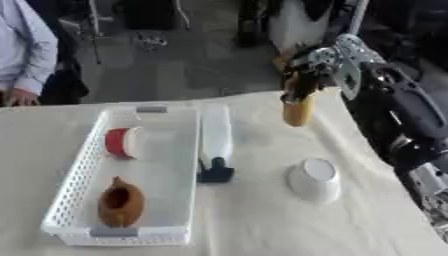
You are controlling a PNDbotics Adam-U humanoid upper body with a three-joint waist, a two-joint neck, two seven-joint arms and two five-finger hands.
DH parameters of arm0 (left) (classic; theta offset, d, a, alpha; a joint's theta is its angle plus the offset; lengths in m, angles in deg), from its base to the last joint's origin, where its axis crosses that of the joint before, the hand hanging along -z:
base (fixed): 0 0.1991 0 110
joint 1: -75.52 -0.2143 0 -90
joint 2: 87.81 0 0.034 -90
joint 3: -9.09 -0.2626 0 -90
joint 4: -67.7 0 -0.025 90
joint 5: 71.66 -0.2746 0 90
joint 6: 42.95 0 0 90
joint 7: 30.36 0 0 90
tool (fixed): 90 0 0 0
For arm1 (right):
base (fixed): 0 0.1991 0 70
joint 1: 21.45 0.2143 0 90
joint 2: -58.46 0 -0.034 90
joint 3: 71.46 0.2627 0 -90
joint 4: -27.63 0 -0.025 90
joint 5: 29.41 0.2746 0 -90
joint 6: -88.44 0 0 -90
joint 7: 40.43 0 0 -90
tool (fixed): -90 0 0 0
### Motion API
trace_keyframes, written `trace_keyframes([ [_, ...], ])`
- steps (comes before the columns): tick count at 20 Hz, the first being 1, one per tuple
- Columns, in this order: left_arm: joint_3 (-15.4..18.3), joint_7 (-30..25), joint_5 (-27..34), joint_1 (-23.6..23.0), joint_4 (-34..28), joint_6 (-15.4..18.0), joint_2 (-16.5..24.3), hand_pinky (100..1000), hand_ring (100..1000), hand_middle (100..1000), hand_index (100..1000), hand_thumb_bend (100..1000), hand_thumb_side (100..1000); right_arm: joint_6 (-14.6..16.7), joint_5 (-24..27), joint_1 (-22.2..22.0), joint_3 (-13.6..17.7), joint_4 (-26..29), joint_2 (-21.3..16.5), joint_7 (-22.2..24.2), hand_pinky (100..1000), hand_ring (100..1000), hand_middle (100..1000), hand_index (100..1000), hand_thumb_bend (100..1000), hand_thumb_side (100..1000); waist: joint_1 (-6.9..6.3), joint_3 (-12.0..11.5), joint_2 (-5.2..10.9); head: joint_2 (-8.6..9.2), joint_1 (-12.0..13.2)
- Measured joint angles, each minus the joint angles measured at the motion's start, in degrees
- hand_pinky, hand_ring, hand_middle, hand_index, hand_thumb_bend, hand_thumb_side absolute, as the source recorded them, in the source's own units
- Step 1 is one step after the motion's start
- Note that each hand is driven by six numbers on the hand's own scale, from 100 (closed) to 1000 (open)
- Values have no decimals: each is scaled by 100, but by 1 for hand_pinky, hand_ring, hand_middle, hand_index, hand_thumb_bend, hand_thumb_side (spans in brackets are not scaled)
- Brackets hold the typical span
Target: Pick up objects on the table and place them in the box.
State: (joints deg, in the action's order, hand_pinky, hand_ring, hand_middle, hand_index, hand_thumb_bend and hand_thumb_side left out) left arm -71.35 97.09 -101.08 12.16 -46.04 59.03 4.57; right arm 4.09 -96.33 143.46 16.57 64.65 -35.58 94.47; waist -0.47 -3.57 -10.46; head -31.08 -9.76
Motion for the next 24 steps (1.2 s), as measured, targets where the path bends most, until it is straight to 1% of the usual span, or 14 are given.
trace_keyframes([
  [6, -1, 0, -1, 0, 0, 10, 1, 1000, 955, 803, 871, 100, 1000, 18, 0, 153, 0, 40, 106, 34, 338, 630, 803, 636, 100, 285, 53, -33, 43, -5, 2],
  [13, -4, -18, -1, 0, 0, 29, 2, 1000, 955, 796, 871, 100, 1000, 50, 0, 388, -36, 71, 328, 100, 322, 629, 795, 625, 100, 287, 90, -95, 92, -50, -3],
  [21, -9, -55, -1, 54, 0, 67, 4, 1000, 955, 793, 872, 100, 1000, 107, 0, 697, -70, 110, 621, 164, 320, 623, 787, 619, 100, 297, 238, -172, 209, -60, -30],
  [24, -23, -68, -1, 68, 0, 81, 4, 1000, 955, 792, 872, 100, 1000, 131, 27, 799, -87, 130, 716, 189, 321, 622, 783, 617, 100, 301, 294, -209, 237, -98, -52],
])
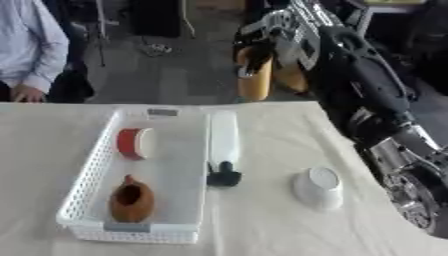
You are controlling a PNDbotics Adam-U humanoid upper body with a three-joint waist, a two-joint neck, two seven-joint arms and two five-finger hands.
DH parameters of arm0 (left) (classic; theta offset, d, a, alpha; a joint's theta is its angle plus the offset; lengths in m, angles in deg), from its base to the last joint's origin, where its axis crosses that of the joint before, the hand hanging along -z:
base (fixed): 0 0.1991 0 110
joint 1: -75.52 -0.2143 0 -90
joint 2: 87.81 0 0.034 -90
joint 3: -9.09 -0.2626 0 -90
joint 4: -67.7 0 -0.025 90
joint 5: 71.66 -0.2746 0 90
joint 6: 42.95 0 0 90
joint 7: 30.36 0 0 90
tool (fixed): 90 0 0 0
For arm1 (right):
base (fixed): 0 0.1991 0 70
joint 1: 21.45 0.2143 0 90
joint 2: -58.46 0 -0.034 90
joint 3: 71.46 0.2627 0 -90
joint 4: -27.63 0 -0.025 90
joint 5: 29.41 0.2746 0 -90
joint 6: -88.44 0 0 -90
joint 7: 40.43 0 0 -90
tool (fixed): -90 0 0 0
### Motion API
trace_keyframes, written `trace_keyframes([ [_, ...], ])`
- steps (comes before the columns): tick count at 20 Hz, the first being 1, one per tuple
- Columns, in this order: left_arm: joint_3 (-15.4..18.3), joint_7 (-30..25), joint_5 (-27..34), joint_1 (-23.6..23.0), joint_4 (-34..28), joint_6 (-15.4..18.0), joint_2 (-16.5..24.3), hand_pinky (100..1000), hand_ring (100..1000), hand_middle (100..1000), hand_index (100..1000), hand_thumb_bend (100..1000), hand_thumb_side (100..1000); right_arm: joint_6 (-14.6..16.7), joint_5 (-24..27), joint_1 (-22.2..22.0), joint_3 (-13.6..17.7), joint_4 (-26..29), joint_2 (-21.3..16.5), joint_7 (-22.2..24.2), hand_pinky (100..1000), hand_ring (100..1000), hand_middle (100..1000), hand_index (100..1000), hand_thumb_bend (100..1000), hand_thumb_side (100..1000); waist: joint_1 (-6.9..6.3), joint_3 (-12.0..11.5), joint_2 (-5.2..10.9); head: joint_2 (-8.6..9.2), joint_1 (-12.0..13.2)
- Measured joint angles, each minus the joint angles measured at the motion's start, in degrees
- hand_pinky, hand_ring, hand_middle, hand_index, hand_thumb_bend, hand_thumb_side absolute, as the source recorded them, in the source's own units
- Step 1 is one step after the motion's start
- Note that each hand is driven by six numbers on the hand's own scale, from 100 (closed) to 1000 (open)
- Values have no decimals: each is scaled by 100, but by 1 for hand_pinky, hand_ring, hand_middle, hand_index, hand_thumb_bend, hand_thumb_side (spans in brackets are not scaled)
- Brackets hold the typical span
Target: Pick up objects on the table and place them in the box.
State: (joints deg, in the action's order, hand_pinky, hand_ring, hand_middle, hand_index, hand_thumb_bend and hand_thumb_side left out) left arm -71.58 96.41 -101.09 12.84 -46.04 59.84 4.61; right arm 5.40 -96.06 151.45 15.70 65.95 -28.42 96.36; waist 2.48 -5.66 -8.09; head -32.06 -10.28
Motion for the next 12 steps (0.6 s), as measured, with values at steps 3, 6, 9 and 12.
trace_keyframes([
  [3, -17, -13, 0, 32, 0, 14, 0, 1000, 955, 791, 872, 100, 1000, 25, 57, 56, -19, 23, 113, 30, 325, 620, 779, 614, 100, 303, 37, -48, 28, -1, -13],
  [6, -18, -22, 3, 36, 0, 25, 0, 1000, 955, 791, 872, 100, 1000, 40, 112, 110, -40, 48, 216, 52, 325, 617, 774, 611, 100, 307, 63, -81, 44, -2, -42],
  [9, -20, -27, 4, 65, 0, 31, 0, 1000, 954, 790, 872, 100, 1000, 68, 174, 139, -53, 61, 351, 77, 329, 618, 772, 609, 100, 309, 92, -126, 64, -3, -63],
  [12, -21, -38, 7, 79, 0, 42, -1, 1000, 954, 790, 871, 100, 1000, 96, 219, 172, -85, 97, 512, 93, 329, 616, 770, 608, 100, 312, 118, -161, 65, -3, -86],
])
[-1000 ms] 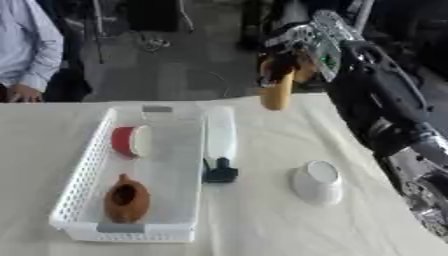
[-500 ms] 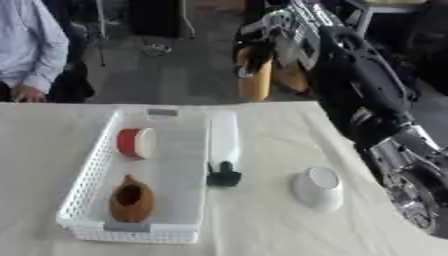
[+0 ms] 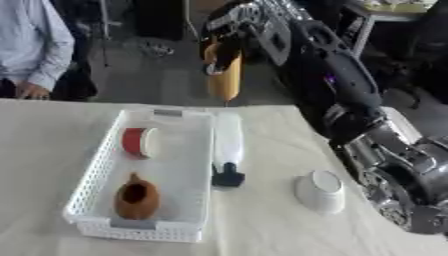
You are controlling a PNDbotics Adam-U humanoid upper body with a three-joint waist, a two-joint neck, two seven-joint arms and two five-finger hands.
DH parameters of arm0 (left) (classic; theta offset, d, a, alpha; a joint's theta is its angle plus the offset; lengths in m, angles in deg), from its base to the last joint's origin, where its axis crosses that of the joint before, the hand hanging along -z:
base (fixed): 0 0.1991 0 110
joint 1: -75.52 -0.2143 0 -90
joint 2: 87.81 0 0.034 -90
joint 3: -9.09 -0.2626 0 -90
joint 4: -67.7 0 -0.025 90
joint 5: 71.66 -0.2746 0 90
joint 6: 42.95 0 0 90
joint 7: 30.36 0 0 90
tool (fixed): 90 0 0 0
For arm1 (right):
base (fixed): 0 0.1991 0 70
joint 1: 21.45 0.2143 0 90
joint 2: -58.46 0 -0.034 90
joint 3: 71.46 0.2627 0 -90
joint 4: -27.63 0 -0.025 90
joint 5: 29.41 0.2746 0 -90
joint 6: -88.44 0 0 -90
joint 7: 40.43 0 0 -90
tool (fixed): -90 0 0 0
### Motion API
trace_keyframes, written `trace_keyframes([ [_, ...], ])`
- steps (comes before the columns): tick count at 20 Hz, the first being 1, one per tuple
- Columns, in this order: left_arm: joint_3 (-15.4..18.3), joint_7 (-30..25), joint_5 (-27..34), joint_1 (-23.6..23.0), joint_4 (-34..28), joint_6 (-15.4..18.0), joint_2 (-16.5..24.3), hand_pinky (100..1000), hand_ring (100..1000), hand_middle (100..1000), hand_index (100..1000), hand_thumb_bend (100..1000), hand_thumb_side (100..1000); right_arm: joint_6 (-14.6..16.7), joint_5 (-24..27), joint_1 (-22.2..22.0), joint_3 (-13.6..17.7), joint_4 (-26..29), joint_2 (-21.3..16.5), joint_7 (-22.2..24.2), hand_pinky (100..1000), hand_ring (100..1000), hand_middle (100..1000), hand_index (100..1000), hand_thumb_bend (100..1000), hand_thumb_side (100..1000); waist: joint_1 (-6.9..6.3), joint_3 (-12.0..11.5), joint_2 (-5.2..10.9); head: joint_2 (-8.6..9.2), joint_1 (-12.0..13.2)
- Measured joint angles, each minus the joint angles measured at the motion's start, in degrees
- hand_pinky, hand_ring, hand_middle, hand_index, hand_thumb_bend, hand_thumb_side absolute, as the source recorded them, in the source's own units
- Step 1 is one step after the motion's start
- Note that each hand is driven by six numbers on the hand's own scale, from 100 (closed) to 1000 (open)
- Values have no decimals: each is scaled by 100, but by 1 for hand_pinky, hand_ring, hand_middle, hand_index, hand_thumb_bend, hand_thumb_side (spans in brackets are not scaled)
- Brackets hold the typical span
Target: Pick up objects on the table and place them in the box.
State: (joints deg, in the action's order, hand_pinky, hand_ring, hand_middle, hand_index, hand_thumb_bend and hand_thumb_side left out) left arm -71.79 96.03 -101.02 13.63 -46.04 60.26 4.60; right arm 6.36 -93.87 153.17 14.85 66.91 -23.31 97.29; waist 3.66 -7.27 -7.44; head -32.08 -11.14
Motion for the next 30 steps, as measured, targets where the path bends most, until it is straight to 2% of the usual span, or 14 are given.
trace_keyframes([
  [1, 0, -4, 1, 0, 0, 4, 0, 1000, 955, 790, 871, 100, 1000, 5, 8, 6, -3, 12, 51, 4, 327, 614, 769, 606, 100, 313, 3, -8, 0, 0, -9],
  [2, 0, -6, 1, 0, 0, 6, 0, 1000, 955, 790, 871, 100, 1000, 11, 23, 7, -4, 23, 96, 9, 333, 614, 767, 604, 100, 458, 4, -16, 0, -1, -15],
  [3, -1, -7, 1, 1, 0, 7, -1, 1000, 954, 790, 872, 100, 1000, 17, 41, 7, -6, 26, 137, 13, 333, 613, 767, 604, 100, 316, 4, -18, 0, -1, -17],
  [14, -2, -5, 21, 6, 0, 10, -55, 1000, 954, 789, 872, 100, 1000, 104, 199, -159, -120, 125, 595, 31, 326, 611, 763, 600, 100, 324, -34, -106, -13, -2, -67],
  [16, -2, -5, 29, 8, 0, 10, -58, 1000, 954, 789, 871, 100, 1000, 138, 204, -209, -141, 126, 642, 2, 342, 616, 764, 620, 100, 337, -37, -131, -35, -2, -71],
  [17, -2, -5, 33, 9, 0, 10, -59, 1000, 954, 789, 871, 100, 1000, 163, 216, -254, -147, 126, 681, -20, 397, 635, 774, 646, 100, 356, -43, -151, -47, -2, -72],
  [20, -2, -4, 47, 20, 0, 11, -64, 1000, 954, 789, 871, 100, 1000, 261, 261, -367, -198, 126, 770, -96, 414, 641, 779, 657, 100, 374, -68, -163, -81, -1, -73],
  [21, -2, -4, 48, 28, 0, 11, -76, 1000, 953, 789, 872, 100, 1000, 293, 275, -385, -212, 125, 780, -117, 540, 687, 799, 717, 100, 457, -70, -164, -82, -1, -74],
  [22, -2, -3, 49, 32, 0, 11, -87, 1000, 953, 789, 872, 100, 1000, 331, 286, -399, -219, 125, 796, -133, 585, 704, 807, 746, 117, 499, -70, -164, -88, -1, -74],
  [24, -2, -3, 49, 35, 0, 11, -103, 1000, 953, 789, 872, 100, 1000, 433, 299, -407, -253, 126, 810, -153, 683, 756, 828, 826, 285, 654, -70, -164, -122, -1, -75],
  [25, -2, -3, 50, 35, 0, 11, -104, 1000, 954, 789, 872, 100, 1000, 490, 299, -422, -266, 126, 811, -165, 719, 785, 845, 878, 348, 705, -70, -164, -132, -1, -76],
  [26, -2, -3, 50, 36, 0, 11, -104, 1000, 953, 789, 872, 100, 1000, 546, 300, -441, -278, 126, 812, -183, 719, 785, 844, 877, 366, 734, -71, -164, -138, -1, -78],
  [28, -2, -3, 51, 36, 0, 11, -104, 1000, 953, 789, 872, 100, 1000, 648, 310, -451, -281, 126, 816, -238, 802, 890, 885, 937, 425, 819, -77, -164, -147, -1, -87],
  [30, -2, -3, 51, 36, 0, 11, -104, 1000, 953, 789, 872, 100, 1000, 730, 331, -451, -282, 126, 819, -287, 802, 890, 885, 937, 425, 819, -83, -164, -147, -1, -91],
])
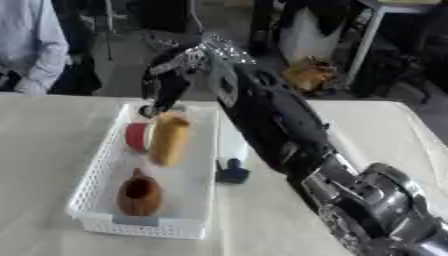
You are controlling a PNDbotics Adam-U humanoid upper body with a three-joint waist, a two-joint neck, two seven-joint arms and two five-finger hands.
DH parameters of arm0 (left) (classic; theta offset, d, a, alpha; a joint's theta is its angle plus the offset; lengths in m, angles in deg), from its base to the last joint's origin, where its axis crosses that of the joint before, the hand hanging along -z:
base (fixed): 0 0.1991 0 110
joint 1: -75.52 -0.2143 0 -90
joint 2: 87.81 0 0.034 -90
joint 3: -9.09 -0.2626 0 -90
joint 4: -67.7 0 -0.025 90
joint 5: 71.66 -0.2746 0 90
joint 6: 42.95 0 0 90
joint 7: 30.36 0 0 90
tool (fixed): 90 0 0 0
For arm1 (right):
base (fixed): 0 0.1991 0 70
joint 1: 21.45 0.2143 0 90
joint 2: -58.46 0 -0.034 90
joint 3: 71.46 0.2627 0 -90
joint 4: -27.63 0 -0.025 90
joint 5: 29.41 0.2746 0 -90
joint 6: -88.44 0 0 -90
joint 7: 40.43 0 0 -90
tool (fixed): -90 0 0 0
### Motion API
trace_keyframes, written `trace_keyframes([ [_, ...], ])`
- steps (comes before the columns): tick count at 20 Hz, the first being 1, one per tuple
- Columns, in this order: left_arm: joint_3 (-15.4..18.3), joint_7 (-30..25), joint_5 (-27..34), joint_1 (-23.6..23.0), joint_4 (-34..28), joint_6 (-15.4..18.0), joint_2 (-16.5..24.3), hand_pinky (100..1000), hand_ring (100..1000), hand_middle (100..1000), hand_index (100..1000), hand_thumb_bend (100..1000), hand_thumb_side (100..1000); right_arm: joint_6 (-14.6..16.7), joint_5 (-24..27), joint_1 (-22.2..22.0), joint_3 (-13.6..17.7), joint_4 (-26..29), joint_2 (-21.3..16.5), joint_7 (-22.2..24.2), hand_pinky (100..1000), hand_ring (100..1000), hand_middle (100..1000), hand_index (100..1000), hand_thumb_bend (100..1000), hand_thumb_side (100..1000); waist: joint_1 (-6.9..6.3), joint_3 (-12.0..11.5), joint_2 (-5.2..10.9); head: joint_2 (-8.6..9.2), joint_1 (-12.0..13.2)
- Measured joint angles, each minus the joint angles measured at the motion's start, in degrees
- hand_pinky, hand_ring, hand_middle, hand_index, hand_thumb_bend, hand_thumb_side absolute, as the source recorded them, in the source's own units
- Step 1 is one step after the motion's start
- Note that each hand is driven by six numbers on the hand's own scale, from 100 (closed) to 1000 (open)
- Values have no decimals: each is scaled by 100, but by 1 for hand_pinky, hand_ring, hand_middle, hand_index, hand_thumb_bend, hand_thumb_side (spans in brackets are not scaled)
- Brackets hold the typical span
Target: Pick up objects on the table and place them in the box.
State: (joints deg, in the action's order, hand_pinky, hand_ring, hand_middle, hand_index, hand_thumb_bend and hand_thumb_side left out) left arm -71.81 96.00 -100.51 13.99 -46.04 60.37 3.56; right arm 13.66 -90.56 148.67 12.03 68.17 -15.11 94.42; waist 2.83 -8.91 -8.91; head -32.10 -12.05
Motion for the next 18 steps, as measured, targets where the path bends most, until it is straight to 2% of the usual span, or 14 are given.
trace_keyframes([
  [1, 0, 0, 0, 0, 0, 0, 0, 1000, 953, 789, 872, 100, 1000, 26, 7, 0, 0, 0, 0, -20, 853, 940, 907, 981, 507, 870, -1, 0, -1, 0, -1],
  [7, 0, -1, 1, 2, 0, -1, 0, 1000, 953, 789, 873, 100, 1000, 31, 17, 0, 0, 6, 0, -61, 849, 935, 906, 980, 514, 854, -23, 25, -2, -3, -6],
  [13, 0, -9, 1, 6, 0, -7, 0, 1000, 953, 789, 873, 100, 1000, 23, 202, 4, 4, 247, -70, -78, 833, 915, 904, 978, 479, 866, -38, 82, -1, -21, 4],
  [14, 0, -10, 1, 6, 0, -8, 0, 1000, 954, 789, 873, 100, 1000, 25, 274, 4, 4, 325, -122, -80, 815, 891, 902, 975, 445, 876, -45, 91, -1, -31, 10],
  [17, 4, -10, -1, -3, 0, -18, 5, 1000, 954, 789, 873, 100, 1000, 93, 659, 3, 31, 820, -425, -148, 811, 888, 904, 976, 443, 883, -53, 176, -1, -48, 61],
  [18, 5, -7, -2, -9, 0, -23, 6, 1000, 954, 790, 873, 100, 1000, 103, 800, -4, 39, 1005, -552, -163, 782, 858, 892, 967, 399, 924, -56, 190, -1, -49, 81],
])
